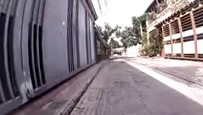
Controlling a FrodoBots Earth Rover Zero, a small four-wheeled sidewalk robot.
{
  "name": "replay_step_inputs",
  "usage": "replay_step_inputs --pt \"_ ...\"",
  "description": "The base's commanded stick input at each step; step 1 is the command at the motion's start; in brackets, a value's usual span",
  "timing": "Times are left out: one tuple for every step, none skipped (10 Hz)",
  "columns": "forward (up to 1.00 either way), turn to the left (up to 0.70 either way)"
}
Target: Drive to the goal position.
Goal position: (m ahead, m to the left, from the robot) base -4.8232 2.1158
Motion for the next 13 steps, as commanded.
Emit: replay_step_inputs --pt "0.0 0.0" --pt "0.0 0.0" --pt "0.0 0.0" --pt "0.0 0.0" --pt "0.0 -0.2" --pt "0.0 -0.6" --pt "0.0 -0.7" --pt "0.0 -0.7" --pt "0.0 -0.7" --pt "0.0 -0.7" --pt "0.0 -0.7" --pt "0.0 -0.7" --pt "0.0 -0.7"
